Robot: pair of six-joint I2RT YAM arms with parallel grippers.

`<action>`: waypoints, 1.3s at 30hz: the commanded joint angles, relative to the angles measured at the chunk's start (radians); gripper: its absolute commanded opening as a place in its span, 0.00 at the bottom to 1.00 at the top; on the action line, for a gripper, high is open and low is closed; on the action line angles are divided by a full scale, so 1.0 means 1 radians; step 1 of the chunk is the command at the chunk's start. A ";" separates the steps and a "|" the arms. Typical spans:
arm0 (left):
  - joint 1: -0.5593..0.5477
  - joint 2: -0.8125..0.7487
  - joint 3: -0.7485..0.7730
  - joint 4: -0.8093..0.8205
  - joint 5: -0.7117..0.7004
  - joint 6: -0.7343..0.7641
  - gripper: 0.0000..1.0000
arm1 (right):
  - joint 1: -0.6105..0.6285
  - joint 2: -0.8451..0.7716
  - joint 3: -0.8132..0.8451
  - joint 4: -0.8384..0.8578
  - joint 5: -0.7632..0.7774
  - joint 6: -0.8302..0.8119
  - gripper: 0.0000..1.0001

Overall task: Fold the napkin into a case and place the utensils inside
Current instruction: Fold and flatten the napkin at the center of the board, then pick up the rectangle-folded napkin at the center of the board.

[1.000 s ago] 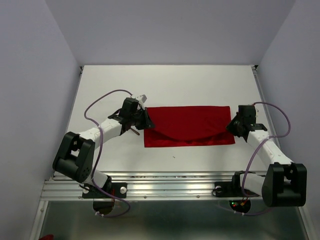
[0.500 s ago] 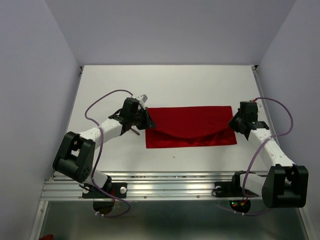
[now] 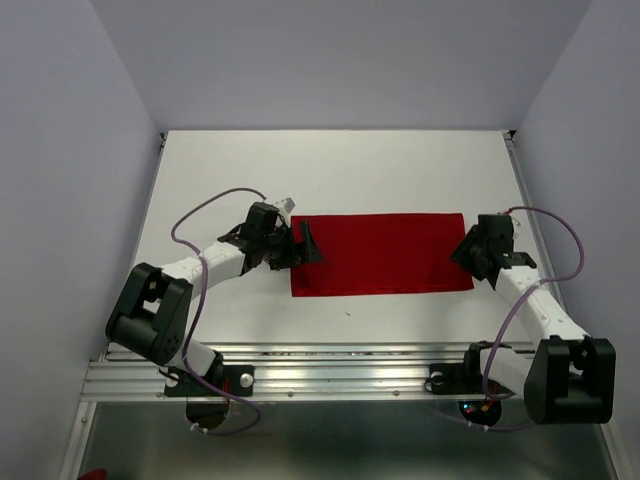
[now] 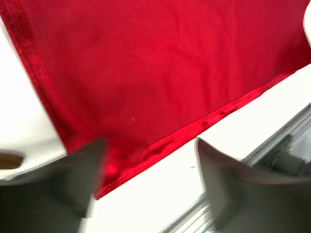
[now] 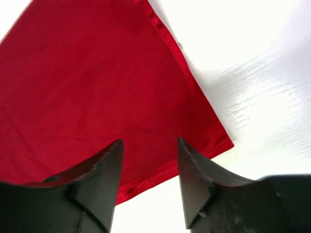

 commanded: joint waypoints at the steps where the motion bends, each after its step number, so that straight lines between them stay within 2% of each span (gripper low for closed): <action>1: -0.007 -0.036 0.038 -0.041 -0.014 0.015 0.99 | -0.008 -0.056 0.031 -0.031 0.033 -0.004 0.62; 4: -0.007 -0.066 0.090 -0.100 -0.049 0.031 0.99 | -0.008 -0.121 0.054 -0.043 0.046 -0.016 0.66; 8: -0.009 -0.086 0.150 -0.135 -0.082 0.047 0.96 | -0.008 -0.145 0.100 -0.095 0.072 -0.022 0.66; 9: -0.010 -0.080 0.173 -0.143 -0.082 0.048 0.89 | -0.008 -0.142 0.105 -0.098 0.073 -0.022 0.66; 11: -0.015 -0.070 0.188 -0.147 -0.089 0.051 0.82 | -0.008 -0.135 0.110 -0.094 0.057 -0.022 0.64; 14: -0.023 -0.049 0.199 -0.150 -0.102 0.050 0.77 | -0.008 -0.110 0.110 -0.078 0.020 -0.021 0.57; 15: -0.026 -0.043 0.193 -0.150 -0.111 0.045 0.70 | -0.008 -0.106 0.105 -0.074 0.011 -0.022 0.54; 17: -0.027 -0.040 0.184 -0.153 -0.128 0.036 0.68 | -0.008 -0.092 0.101 -0.068 -0.002 -0.021 0.53; 21: -0.046 -0.062 0.148 -0.216 -0.303 -0.033 0.54 | -0.008 -0.073 0.087 -0.072 0.007 -0.018 0.55; 27: -0.078 -0.144 0.061 -0.293 -0.411 -0.123 0.54 | -0.008 -0.089 0.064 -0.072 0.012 -0.016 0.56; 29: -0.093 -0.168 0.000 -0.272 -0.454 -0.160 0.53 | -0.008 -0.084 0.064 -0.072 0.014 -0.015 0.57; 34: -0.101 -0.153 -0.034 -0.253 -0.448 -0.189 0.52 | -0.008 -0.087 0.056 -0.069 0.021 -0.002 0.59; 39: -0.124 -0.116 -0.062 -0.233 -0.418 -0.197 0.44 | -0.008 -0.081 0.055 -0.068 0.023 -0.004 0.60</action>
